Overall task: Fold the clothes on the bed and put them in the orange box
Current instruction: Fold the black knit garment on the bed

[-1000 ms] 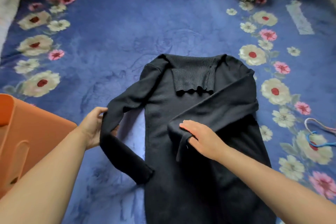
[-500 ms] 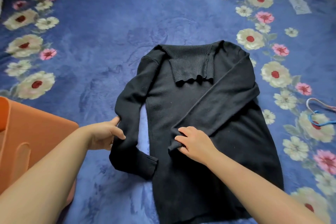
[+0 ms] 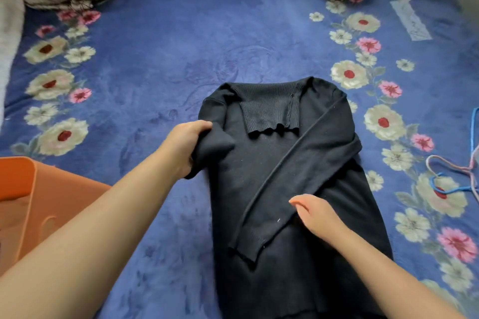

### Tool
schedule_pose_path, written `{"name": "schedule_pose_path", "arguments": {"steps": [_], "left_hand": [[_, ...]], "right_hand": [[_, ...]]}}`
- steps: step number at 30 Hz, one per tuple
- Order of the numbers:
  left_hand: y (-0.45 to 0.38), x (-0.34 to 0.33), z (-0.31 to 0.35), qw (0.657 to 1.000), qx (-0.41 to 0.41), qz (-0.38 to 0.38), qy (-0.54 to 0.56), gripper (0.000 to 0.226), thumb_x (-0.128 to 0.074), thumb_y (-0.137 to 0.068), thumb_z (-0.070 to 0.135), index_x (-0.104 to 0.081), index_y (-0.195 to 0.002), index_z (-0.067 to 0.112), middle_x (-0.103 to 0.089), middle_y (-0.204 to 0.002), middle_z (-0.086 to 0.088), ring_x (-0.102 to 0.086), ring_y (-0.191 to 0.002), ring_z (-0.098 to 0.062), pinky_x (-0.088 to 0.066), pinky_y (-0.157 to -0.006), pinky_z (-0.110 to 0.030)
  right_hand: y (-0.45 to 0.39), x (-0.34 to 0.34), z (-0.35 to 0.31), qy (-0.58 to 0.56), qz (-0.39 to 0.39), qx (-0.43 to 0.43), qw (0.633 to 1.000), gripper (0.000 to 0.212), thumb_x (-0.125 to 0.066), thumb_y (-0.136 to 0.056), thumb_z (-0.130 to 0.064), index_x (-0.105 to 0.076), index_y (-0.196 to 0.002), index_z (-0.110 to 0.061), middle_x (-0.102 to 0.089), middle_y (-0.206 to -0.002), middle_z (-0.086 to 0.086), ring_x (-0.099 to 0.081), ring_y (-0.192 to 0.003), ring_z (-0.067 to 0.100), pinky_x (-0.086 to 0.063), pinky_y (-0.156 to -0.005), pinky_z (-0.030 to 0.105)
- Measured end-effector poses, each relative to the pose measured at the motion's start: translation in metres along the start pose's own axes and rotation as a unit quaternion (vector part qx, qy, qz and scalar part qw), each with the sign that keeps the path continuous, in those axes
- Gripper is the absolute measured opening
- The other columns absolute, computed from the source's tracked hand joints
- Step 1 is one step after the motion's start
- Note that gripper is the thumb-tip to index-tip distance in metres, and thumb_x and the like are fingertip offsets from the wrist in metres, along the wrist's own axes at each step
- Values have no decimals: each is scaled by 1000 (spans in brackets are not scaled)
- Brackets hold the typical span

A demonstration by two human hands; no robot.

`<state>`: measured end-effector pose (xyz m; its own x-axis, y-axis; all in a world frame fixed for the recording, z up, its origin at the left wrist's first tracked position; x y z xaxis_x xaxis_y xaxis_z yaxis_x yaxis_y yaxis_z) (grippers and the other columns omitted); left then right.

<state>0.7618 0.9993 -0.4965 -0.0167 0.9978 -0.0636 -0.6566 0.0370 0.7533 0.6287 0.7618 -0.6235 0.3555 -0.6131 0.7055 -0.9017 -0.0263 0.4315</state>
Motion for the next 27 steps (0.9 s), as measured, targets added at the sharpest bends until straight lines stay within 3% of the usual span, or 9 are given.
{"name": "schedule_pose_path", "arguments": {"steps": [3, 5, 9, 12, 16, 20, 23, 25, 27], "left_hand": [[26, -64, -18, 953, 70, -284, -82, 17, -43, -95, 20, -50, -111, 21, -55, -84, -6, -60, -62, -18, -52, -59, -23], [27, -88, -47, 895, 89, -366, -241, 30, -39, -99, 18, -46, -127, 24, -54, -112, -6, -60, -92, -23, -51, -79, -27], [-9, -84, -85, 906, 13, -195, -376, 24, -38, -96, 11, -55, -112, 16, -51, -96, -2, -54, -84, -15, -42, -71, -22], [-46, -47, -92, 928, -13, -33, -372, 15, -46, -91, 10, -57, -101, 13, -58, -95, -7, -55, -73, -18, -41, -64, -26], [-76, -16, -96, 823, -68, 75, -558, 46, -56, -88, 21, -44, -131, 9, -53, -127, -11, -51, -114, -27, -42, -88, -31], [-95, -33, -101, 756, -140, 104, -631, 53, -58, -88, 25, -37, -135, 15, -41, -133, -10, -40, -121, -28, -41, -89, -38], [-110, -54, -101, 688, -211, 116, -685, 56, -58, -88, 23, -34, -138, 18, -29, -143, -7, -28, -129, -26, -39, -93, -38], [-124, -62, -101, 648, -234, 121, -714, 56, -59, -87, 17, -35, -137, 17, -29, -143, -9, -30, -128, -27, -40, -90, -37], [-138, -66, -101, 591, -323, 103, -732, 50, -69, -72, 1, -53, -119, 9, -52, -115, -15, -52, -101, -33, -47, -65, -37]], "right_hand": [[0, 48, 29, -75, 109, -113, 985, 25, -47, -89, 3, -67, -104, -1, -69, -99, 10, -61, -104, 25, -40, -87, 25], [7, 73, 50, -109, 147, -174, 968, 25, -43, -90, 3, -65, -100, -4, -65, -85, 7, -62, -99, 28, -41, -83, 28], [16, 78, 76, -160, 110, -240, 951, 23, -41, -95, -6, -62, -103, 0, -63, -77, 2, -60, -82, 27, -45, -89, 41], [13, 61, 67, -181, 63, -246, 950, 31, -48, -94, -32, -57, -115, -12, -61, -102, 4, -58, -99, 25, -48, -90, 42], [6, 18, 51, -199, -10, -315, 928, 64, -63, -84, -37, -37, -135, -8, -51, -120, 8, -55, -96, 24, -51, -73, 35], [-7, -6, 68, -259, 91, -331, 903, 4, -48, -83, -8, -51, -86, -9, -57, -92, 11, -53, -82, 23, -48, -75, 39], [-20, 12, 75, -337, 96, -328, 877, 25, -34, -80, 5, -53, -75, -11, -52, -77, 8, -45, -75, 21, -36, -68, 30], [-29, 26, 75, -363, 52, -300, 881, 39, -31, -78, 11, -60, -81, -14, -60, -81, 9, -54, -80, 25, -42, -70, 28], [-35, 36, 77, -370, -4, -255, 893, 36, -34, -75, 10, -60, -84, -14, -60, -83, 10, -54, -80, 25, -43, -69, 28]]}}
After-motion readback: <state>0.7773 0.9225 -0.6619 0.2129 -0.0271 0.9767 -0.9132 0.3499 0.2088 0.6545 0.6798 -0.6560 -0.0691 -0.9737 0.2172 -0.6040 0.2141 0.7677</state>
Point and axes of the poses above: each hand's wrist, its own y-axis away from the middle knuckle, its own x-axis out of the back of the hand, z = x × y, the point moved 1 cm from there along -y, towards the middle knuckle
